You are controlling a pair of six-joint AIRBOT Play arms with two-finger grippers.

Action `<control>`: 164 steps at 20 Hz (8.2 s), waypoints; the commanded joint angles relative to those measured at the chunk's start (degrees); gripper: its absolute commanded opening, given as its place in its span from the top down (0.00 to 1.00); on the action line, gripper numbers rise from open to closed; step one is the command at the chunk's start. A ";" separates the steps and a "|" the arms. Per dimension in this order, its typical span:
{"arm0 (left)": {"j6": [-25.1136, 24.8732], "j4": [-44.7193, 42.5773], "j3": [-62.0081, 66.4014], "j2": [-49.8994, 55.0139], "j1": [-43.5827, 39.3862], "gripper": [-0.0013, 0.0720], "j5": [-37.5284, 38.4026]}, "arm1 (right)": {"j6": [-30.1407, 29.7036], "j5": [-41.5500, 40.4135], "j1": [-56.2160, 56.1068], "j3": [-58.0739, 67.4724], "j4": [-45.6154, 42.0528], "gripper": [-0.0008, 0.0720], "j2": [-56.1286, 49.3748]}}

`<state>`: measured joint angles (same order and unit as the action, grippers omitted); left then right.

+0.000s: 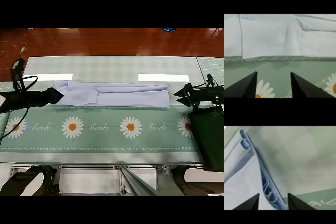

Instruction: Fold the shirts.

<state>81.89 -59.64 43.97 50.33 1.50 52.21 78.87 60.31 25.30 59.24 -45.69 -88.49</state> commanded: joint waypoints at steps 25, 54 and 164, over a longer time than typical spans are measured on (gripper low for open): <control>1.38 10.64 29.77 37.73 -31.17 0.96 -0.02 | 3.72 11.39 -16.55 -6.40 -11.80 0.96 48.24; -3.91 7.78 20.61 7.87 16.00 0.96 13.27 | 3.58 -6.99 -50.45 23.56 3.82 0.96 4.11; -5.18 16.55 38.95 14.36 0.15 0.96 -0.42 | 6.78 6.73 5.68 20.74 -7.54 0.96 30.51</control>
<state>75.50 -42.98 69.87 63.22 3.55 47.18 89.67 73.73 49.25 73.28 -56.27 -53.76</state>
